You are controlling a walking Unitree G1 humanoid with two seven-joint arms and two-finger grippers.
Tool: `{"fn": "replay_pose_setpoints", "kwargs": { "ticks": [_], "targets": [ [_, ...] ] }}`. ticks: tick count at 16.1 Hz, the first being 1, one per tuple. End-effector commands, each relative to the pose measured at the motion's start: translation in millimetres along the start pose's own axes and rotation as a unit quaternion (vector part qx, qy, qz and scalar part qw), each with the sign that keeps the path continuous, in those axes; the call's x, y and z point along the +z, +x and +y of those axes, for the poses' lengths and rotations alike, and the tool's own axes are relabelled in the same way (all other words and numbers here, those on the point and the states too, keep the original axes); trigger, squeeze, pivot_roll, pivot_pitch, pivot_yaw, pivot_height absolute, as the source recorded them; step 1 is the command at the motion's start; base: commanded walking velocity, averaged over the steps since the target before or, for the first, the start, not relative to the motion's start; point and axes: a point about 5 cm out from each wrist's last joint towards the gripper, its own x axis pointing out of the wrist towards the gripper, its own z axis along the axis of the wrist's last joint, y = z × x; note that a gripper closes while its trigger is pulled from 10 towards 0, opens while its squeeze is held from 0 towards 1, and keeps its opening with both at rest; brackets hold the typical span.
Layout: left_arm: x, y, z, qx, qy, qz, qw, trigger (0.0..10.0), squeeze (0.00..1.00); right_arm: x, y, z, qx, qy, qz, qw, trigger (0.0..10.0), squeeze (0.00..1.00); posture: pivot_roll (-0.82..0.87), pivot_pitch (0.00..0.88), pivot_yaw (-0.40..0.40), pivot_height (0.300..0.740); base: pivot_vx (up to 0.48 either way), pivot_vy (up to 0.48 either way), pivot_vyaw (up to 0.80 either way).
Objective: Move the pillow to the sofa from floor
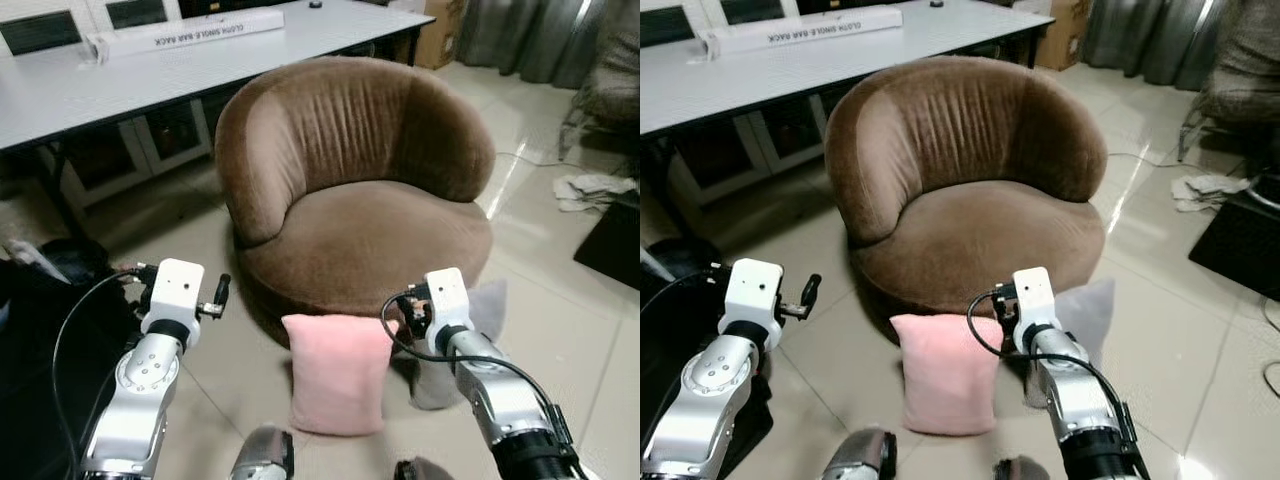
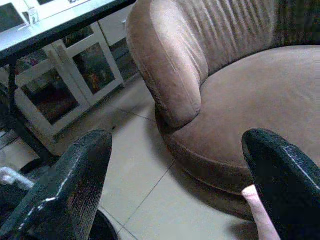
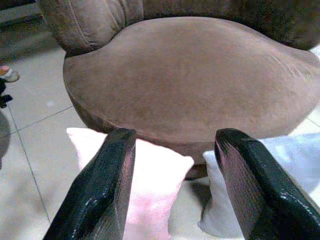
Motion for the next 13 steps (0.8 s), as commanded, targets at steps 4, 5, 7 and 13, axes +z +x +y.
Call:
{"fn": "replay_pose_setpoints", "kwargs": {
  "ticks": [4,5,7,13],
  "targets": [
    [4.1,1.0,3.4,0.000,0.001,-0.007,1.000,10.0,0.00,1.6,1.9,-2.1,-0.001,-0.002,-0.004,1.000,10.0,0.00,0.09,0.000,0.025,0.662,0.063,0.000,0.00],
    [4.1,0.8,3.4,-0.001,0.001,-0.007,1.000,10.0,0.00,1.3,1.8,-2.0,0.000,-0.002,-0.004,1.000,10.0,0.00,0.09,0.000,0.025,0.662,0.270,0.000,0.00],
    [4.2,1.1,3.4,-0.001,0.000,-0.007,1.000,10.0,0.00,1.3,1.9,-2.0,0.000,-0.001,-0.003,1.000,10.0,0.00,0.09,0.000,0.024,0.662,0.276,0.000,0.00],
    [5.1,2.4,3.5,-0.003,-0.001,-0.008,1.000,10.0,0.00,2.1,2.3,-2.1,0.001,-0.008,-0.006,1.000,10.0,0.00,0.09,0.000,0.026,0.662,0.276,0.000,0.00]
  ]
}}
